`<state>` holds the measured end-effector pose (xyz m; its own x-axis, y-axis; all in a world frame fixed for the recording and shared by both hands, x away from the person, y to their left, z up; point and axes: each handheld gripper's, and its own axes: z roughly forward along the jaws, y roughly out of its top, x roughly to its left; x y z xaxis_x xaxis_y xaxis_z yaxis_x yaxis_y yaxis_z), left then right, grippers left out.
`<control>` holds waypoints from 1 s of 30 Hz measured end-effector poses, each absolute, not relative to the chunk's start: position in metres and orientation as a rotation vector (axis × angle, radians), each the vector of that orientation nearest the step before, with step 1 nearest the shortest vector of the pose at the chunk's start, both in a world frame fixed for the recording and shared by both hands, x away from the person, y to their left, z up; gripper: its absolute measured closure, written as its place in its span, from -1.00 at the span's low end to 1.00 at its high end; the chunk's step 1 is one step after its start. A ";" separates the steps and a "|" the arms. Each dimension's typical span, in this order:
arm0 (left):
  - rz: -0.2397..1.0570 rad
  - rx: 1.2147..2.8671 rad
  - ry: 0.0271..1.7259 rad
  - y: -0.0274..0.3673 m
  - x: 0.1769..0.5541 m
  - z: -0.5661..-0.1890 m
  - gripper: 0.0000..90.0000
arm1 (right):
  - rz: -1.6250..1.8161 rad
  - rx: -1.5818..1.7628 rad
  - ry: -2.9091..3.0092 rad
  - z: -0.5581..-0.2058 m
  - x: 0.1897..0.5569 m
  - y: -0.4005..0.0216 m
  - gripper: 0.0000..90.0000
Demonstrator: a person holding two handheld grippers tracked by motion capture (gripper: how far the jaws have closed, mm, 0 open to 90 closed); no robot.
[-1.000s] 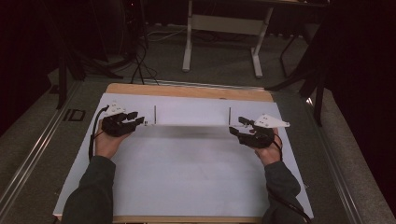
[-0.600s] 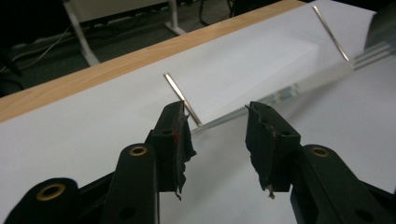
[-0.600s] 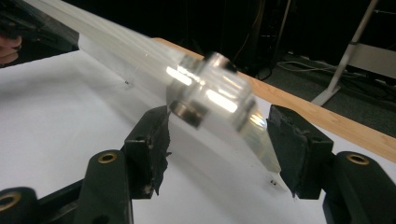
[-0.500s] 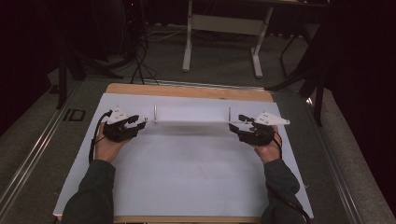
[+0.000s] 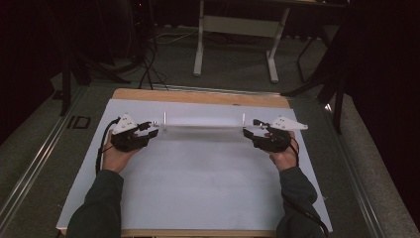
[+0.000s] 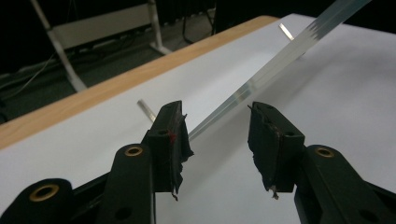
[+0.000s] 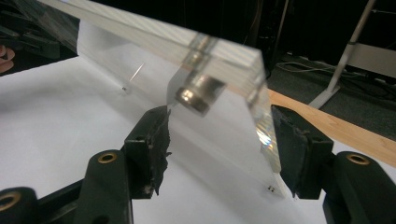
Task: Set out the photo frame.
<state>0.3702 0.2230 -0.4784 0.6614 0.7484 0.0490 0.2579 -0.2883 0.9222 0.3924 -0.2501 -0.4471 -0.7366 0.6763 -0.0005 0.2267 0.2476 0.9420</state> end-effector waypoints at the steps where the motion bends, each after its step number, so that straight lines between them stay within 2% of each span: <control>1: 0.596 1.844 0.788 0.220 0.371 -0.477 0.22 | 1.493 0.826 2.117 -0.447 0.393 -0.250 -0.12; 11: 0.592 1.831 0.747 0.201 0.380 -0.473 0.16 | 1.527 0.836 2.115 -0.445 0.398 -0.252 -0.12; 30: 0.552 1.747 0.793 0.202 0.389 -0.476 0.12 | 1.598 0.879 2.066 -0.453 0.414 -0.256 -0.16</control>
